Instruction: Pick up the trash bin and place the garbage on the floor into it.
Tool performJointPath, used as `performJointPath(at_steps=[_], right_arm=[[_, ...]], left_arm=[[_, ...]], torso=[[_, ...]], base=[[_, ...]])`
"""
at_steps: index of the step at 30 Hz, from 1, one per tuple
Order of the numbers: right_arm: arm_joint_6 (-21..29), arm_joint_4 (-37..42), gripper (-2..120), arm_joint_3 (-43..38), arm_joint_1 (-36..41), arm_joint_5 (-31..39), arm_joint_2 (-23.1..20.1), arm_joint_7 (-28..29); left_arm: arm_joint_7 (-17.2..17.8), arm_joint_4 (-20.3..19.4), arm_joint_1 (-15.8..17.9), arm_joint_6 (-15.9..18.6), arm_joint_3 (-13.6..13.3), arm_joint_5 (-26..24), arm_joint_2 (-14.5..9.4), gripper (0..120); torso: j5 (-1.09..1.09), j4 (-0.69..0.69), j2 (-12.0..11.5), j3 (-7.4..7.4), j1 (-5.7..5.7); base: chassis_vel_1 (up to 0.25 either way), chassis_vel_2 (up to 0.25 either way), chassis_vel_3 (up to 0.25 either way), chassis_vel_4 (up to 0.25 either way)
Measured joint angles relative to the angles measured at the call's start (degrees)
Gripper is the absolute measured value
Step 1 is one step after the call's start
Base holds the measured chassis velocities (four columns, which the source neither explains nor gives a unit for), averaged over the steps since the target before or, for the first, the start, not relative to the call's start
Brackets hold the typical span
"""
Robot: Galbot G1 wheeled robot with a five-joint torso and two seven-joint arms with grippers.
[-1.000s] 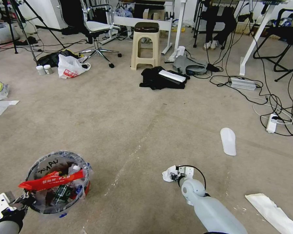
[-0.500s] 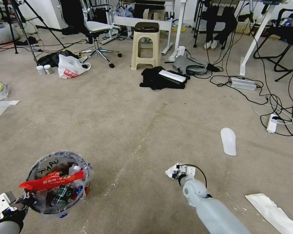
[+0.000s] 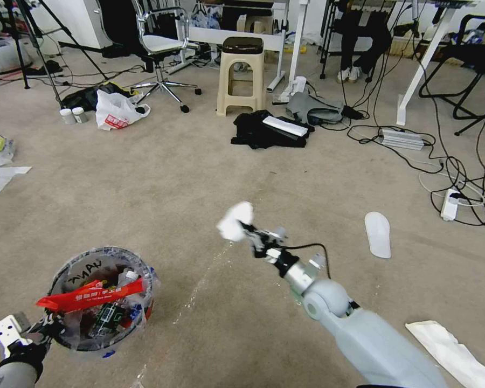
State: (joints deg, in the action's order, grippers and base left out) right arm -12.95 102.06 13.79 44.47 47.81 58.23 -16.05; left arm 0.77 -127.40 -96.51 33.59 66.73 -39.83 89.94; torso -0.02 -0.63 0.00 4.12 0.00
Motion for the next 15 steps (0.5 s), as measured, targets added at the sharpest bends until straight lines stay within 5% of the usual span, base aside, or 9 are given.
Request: performJointPath(at_steps=[5, 9, 15], right_arm=[[9.35, 7.09, 0, 10.36, -11.39, 10.90, -0.11, 7.25], [22.34, 8.33, 0, 20.52, -22.05, 21.27, 6.68, 19.61], [29.32, 4.21, 0, 26.08, -26.35, 24.84, 13.60, 26.21]], left_arm=[[0.18, -0.58, -0.17, 0.26, -0.40, -0.01, -0.12, 0], [0.24, -1.44, -0.23, 0.32, -0.36, -0.08, 0.24, 0], [0.26, -1.76, -0.53, 0.33, 0.14, -0.29, 0.34, 0]], torso=[[0.00, -0.03, 0.01, 0.00, 0.00], [-0.01, 0.03, 0.01, 0.00, 0.00], [0.00, 0.00, 0.01, 0.00, 0.00]], base=[[0.000, 0.000, 0.000, 0.000], [0.000, 0.000, 0.000, 0.000], [0.000, 0.000, 0.000, 0.000]])
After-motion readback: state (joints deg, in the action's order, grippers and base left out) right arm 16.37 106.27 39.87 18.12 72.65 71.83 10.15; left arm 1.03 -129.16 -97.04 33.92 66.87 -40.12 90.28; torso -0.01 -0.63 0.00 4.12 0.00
